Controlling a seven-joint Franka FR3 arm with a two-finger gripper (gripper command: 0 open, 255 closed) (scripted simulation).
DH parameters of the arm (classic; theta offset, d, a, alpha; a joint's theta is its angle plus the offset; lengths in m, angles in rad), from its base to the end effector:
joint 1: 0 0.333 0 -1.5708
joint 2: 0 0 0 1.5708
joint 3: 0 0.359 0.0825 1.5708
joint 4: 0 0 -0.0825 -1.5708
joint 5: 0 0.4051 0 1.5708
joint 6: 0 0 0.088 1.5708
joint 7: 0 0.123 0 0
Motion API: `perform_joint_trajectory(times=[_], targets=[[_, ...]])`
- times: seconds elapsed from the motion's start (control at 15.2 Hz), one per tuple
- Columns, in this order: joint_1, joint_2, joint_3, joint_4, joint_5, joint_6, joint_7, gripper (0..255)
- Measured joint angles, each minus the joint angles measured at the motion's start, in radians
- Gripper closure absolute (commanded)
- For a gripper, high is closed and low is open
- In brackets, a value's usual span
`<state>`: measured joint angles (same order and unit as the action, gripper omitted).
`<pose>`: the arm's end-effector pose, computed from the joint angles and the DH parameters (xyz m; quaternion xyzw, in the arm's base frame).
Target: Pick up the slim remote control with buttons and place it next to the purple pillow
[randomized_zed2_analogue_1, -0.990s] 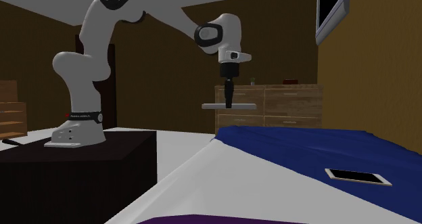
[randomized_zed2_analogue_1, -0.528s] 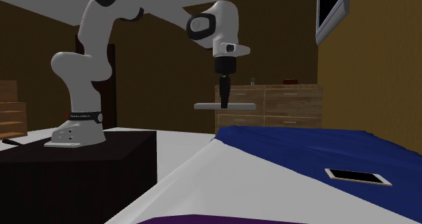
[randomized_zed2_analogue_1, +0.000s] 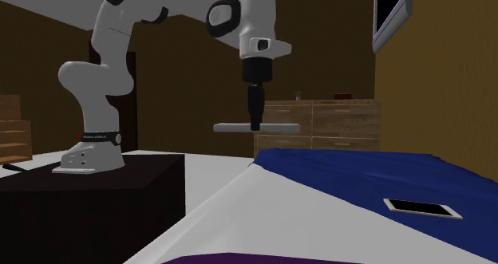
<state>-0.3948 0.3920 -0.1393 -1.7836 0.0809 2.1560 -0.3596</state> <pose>0.5907 -0.3351 0.3483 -0.9945 0.1047 0.0038 0.0095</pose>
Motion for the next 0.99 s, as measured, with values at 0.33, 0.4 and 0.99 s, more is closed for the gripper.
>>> perform_joint_trajectory(times=[0.33, 0.4, 0.99], targets=[[-0.083, 0.049, -0.026, 0.069, 0.018, -0.024, -0.112, 255], [-0.097, 0.063, -0.03, 0.087, 0.021, -0.029, -0.129, 255], [-0.244, 0.195, -0.06, 0.299, 0.054, -0.116, -0.3, 255]])
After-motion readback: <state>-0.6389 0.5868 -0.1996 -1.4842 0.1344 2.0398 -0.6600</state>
